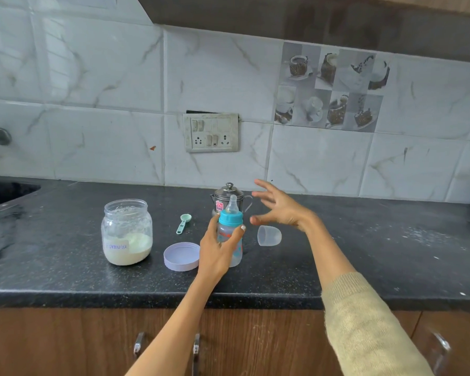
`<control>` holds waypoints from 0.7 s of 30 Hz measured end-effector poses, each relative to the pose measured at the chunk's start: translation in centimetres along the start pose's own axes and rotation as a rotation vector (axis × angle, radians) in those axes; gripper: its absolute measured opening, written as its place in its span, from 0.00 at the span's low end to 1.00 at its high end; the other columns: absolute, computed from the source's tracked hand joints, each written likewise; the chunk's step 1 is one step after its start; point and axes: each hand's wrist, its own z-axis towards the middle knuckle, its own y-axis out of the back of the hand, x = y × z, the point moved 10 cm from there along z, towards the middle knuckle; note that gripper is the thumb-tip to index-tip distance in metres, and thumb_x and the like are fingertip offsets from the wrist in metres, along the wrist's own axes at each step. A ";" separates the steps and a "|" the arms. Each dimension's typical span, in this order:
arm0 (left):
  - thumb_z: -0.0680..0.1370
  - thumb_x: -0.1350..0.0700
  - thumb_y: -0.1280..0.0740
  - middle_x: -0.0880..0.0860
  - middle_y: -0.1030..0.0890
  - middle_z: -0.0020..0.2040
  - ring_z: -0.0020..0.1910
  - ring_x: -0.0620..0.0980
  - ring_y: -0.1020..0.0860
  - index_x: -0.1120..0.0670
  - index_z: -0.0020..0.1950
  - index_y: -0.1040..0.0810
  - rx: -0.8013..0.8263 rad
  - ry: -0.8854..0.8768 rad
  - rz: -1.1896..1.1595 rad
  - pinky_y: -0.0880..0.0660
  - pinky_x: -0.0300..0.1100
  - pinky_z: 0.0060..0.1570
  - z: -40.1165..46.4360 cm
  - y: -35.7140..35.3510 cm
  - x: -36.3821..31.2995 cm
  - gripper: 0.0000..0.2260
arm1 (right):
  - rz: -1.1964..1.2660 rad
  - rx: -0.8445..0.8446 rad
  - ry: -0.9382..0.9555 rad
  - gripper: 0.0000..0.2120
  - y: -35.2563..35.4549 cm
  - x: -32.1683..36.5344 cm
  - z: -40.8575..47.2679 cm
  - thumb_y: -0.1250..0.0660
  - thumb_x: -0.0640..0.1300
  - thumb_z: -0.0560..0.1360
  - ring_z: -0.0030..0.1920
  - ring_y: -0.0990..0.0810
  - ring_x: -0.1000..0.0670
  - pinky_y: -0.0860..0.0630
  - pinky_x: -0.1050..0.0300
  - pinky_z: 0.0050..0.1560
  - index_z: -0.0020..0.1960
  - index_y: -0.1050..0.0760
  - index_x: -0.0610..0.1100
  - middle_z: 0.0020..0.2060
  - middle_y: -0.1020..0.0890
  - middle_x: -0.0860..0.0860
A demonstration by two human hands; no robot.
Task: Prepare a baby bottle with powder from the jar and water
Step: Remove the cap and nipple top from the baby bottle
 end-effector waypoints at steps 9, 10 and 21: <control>0.73 0.52 0.30 0.47 0.20 0.49 0.46 0.38 0.22 0.51 0.59 0.27 -0.030 0.011 -0.035 0.29 0.32 0.43 -0.1 0.3 0.1 0.16 | -0.618 0.144 -0.032 0.30 -5.3 6.3 1.8 0.28 0.64 0.65 0.45 0.19 0.50 0.24 0.61 0.34 0.63 0.27 0.55 0.54 0.24 0.51; 0.73 0.51 0.30 0.46 0.20 0.50 0.47 0.39 0.22 0.51 0.59 0.26 -0.032 0.016 -0.036 0.28 0.32 0.44 0.0 0.4 0.3 0.16 | -0.689 0.150 -0.061 0.29 -5.5 6.1 1.9 0.28 0.65 0.64 0.42 0.18 0.50 0.24 0.61 0.32 0.61 0.25 0.53 0.53 0.23 0.50; 0.74 0.51 0.31 0.44 0.21 0.48 0.47 0.38 0.24 0.50 0.56 0.26 -0.028 -0.014 0.001 0.29 0.29 0.41 0.1 0.3 0.1 0.12 | -0.773 0.273 -0.148 0.21 -6.6 5.6 3.1 0.22 0.52 0.63 0.46 0.16 0.42 0.18 0.52 0.46 0.53 0.20 0.46 0.56 0.21 0.46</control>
